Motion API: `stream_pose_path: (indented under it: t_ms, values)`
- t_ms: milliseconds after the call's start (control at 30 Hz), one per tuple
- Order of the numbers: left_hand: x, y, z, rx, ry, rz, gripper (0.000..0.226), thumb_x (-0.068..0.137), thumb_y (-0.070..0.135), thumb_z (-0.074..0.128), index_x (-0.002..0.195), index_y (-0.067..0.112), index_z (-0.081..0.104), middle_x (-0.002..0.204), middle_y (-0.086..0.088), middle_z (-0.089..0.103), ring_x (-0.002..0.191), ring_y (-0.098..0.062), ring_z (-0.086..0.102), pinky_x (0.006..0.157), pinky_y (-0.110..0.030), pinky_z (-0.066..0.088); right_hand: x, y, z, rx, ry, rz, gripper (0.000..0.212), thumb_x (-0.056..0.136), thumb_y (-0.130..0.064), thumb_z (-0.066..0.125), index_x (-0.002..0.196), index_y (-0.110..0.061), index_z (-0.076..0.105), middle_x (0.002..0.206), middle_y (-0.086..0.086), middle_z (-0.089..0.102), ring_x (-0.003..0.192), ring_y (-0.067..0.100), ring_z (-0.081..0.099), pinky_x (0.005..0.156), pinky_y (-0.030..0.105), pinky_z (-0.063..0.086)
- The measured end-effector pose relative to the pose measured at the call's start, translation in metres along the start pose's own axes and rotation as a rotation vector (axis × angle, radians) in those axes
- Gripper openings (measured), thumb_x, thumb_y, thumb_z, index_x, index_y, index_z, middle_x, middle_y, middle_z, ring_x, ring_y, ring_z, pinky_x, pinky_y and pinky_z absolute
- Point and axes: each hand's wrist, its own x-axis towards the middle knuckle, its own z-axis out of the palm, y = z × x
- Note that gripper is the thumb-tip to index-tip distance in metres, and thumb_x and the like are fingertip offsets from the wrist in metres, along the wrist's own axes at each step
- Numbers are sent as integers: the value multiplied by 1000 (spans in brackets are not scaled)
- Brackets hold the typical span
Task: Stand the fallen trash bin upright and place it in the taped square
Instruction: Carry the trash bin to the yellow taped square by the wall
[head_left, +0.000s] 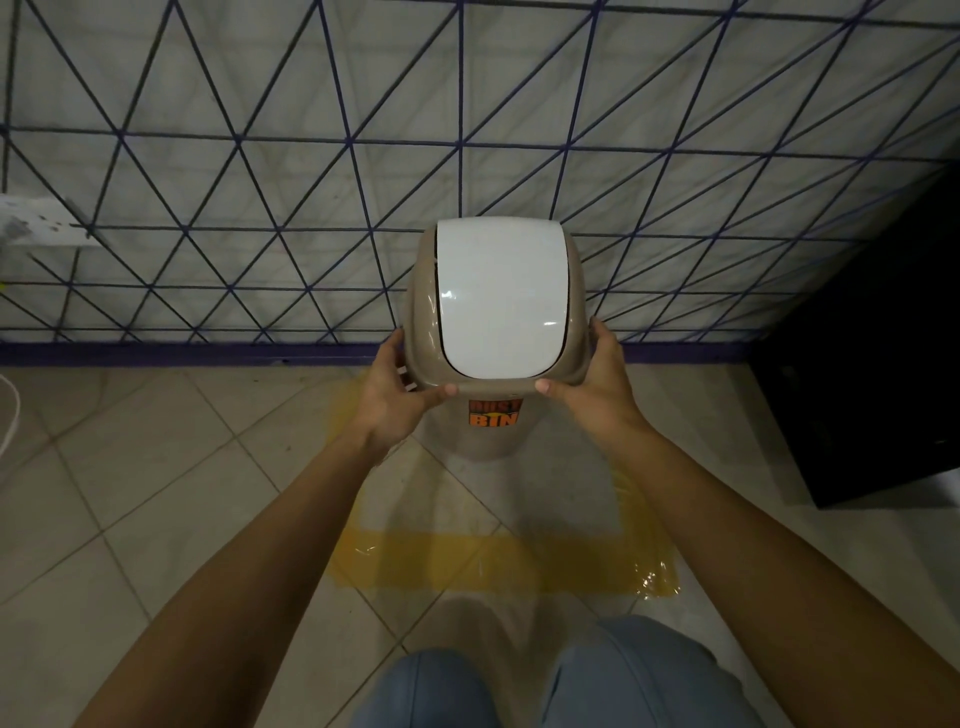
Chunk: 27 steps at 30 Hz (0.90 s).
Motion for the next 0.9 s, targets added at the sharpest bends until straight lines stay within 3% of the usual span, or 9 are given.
stream_pose_path:
  t_ms: [133, 333, 700, 800, 900]
  values:
    - [3, 7, -2, 51, -31, -22, 96, 70, 7, 78, 147, 19, 22, 140, -2, 43, 119, -18, 47, 91, -30, 47, 4, -1, -5, 124, -18, 126, 112, 56, -7, 85, 145, -15, 17, 147, 5, 35, 133, 22, 36, 108, 42, 34]
    - [5, 16, -5, 100, -56, -68, 97, 68, 6, 79, 147, 15, 23, 141, -6, 44, 124, -23, 46, 101, -42, 44, 5, -4, -10, 138, -39, 161, 99, 60, 0, 81, 142, -9, 26, 140, 8, 45, 125, 22, 45, 105, 38, 39]
    - [0, 19, 3, 143, -35, -62, 92, 72, 4, 76, 147, 15, 24, 142, -7, 44, 128, -24, 44, 104, -41, 42, 0, -2, -13, 46, -29, 76, 88, 69, -4, 77, 142, -10, 28, 143, 9, 38, 129, 24, 40, 107, 33, 34]
    - [-1, 20, 4, 203, 2, -6, 98, 70, 7, 78, 148, 14, 20, 147, -7, 38, 133, -24, 38, 107, -44, 38, -2, -3, -10, -109, 6, -28, 94, 64, -14, 82, 142, -16, 28, 141, 8, 34, 128, 22, 38, 101, 27, 31]
    - [-3, 21, 5, 305, 57, 67, 98, 68, 12, 80, 147, 18, 23, 147, -6, 37, 133, -22, 38, 108, -46, 37, -4, -3, -7, -150, -13, -67, 102, 62, -18, 83, 144, -20, 23, 144, 5, 31, 131, 21, 33, 108, 35, 31]
